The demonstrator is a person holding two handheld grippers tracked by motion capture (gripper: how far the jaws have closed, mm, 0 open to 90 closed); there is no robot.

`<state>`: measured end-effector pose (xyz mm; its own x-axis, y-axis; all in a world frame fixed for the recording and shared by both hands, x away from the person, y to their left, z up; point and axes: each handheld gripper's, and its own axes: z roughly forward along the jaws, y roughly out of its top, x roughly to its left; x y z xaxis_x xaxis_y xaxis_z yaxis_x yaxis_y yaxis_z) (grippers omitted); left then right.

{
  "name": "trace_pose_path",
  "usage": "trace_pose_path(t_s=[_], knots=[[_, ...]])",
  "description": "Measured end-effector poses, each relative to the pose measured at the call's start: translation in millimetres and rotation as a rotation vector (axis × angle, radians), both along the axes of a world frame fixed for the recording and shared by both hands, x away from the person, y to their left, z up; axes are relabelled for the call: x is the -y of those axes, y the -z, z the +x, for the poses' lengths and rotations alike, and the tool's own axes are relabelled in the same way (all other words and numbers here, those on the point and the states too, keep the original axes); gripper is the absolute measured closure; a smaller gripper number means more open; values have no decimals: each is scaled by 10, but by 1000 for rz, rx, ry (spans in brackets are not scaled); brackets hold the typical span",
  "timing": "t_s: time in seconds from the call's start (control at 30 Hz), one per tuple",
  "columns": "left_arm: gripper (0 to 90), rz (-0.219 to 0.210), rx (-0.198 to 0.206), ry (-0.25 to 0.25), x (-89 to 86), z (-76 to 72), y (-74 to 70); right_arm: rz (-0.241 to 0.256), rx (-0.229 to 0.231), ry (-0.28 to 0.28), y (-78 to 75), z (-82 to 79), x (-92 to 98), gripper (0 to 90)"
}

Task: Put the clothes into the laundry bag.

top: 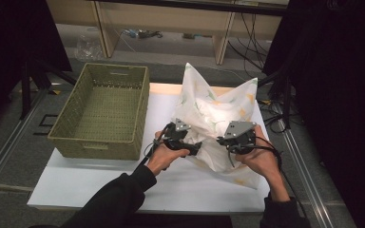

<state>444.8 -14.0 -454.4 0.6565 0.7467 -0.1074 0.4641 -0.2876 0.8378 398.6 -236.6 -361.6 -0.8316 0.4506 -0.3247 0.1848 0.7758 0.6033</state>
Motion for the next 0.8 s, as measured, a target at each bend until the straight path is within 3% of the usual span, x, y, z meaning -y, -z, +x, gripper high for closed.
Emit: trace_pose_path(t_s=[0.03,0.1,0.17,0.23,0.33,0.5,0.53,0.57,0.6,0.63,0.73,0.8], knots=[[142,-33,-5,-15,4,25,53,-4,11,-15,4,7,-15,900],[144,-39,-20,-29,47,84,137,-4,3,-7,12,-4,-36,900],[136,25,11,-35,87,139,197,-10,12,-28,28,8,-46,900],[66,30,2,-57,117,210,225,-8,4,-22,37,15,-40,900],[30,37,-3,-90,102,233,198,1,-1,-10,51,21,-19,900],[42,59,-48,-80,20,239,152,0,-6,-6,53,15,-33,900],[67,30,-70,-65,21,245,161,-4,2,-21,53,22,-39,900],[149,28,-102,-19,-3,261,168,-7,8,-26,55,24,-42,899],[221,4,-118,-18,5,269,181,-6,7,-26,53,19,-46,899],[294,-40,-163,13,1,289,189,-8,-1,-28,47,22,-45,900],[485,-143,-242,41,41,322,239,-4,5,-24,57,24,-43,899],[600,-187,-274,67,88,309,261,3,-12,-19,54,24,-35,900]])
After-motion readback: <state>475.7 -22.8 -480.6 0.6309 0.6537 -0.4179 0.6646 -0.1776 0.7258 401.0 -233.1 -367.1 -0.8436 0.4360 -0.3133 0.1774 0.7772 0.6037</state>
